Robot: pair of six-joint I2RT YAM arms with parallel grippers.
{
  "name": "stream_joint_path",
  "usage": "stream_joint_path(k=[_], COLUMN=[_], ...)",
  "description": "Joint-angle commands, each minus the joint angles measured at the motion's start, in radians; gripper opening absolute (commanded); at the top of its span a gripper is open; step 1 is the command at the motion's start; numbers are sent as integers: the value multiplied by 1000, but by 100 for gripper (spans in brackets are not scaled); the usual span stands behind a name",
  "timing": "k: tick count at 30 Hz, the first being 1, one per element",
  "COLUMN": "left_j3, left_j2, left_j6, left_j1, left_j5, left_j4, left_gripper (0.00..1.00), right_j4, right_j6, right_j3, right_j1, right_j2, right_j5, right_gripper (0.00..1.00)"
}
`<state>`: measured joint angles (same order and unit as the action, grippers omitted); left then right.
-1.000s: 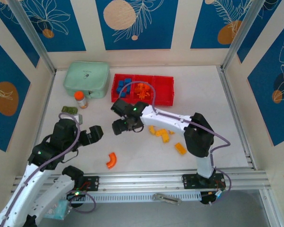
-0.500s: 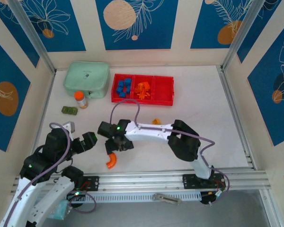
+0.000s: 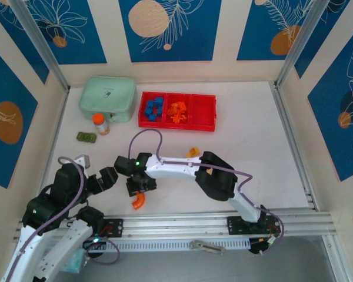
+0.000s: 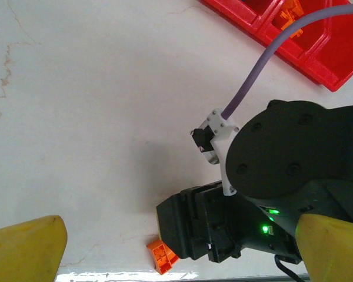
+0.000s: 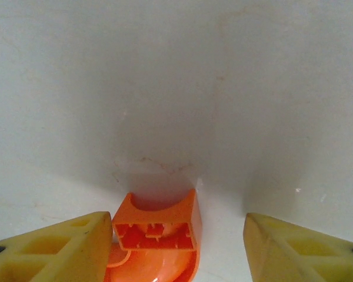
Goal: Sort the legos into containers by color
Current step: Pick up the lego from the bottom-center of the table, then place the lego in the container.
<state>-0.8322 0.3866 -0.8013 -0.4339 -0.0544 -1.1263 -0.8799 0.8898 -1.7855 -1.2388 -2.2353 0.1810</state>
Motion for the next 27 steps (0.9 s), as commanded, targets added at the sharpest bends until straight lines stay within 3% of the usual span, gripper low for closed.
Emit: stream_joint_path(k=[1,5,11,18,23,27], left_j3=[4,5,8,5,4,4], left_j2=[-16,-19,-23,-21,-3,39], left_j6=[-17,-23,-27,-29,-19,-9], left_j1=[10,11,11,11,11,11], left_j5=[-22,-32,-30,-20,-4,15], left_j4=[-24,-29,-23,-8,37,88], left_gripper=[99,99,99,99,99,99], right_j4=[-10,-6,-11,-12,-7,-5], right_j6=[-16,-20,-28,-46,-69,-118], right_j3=[-25,-27,-26,19,121,192], right_j1=[-14,-16,-10,7,72,181], right_j2=[-22,-35,-34,59,198,307], right_j5=[-51,-58,-52,3,59,100], right_gripper=[61,56,41,34,33,33])
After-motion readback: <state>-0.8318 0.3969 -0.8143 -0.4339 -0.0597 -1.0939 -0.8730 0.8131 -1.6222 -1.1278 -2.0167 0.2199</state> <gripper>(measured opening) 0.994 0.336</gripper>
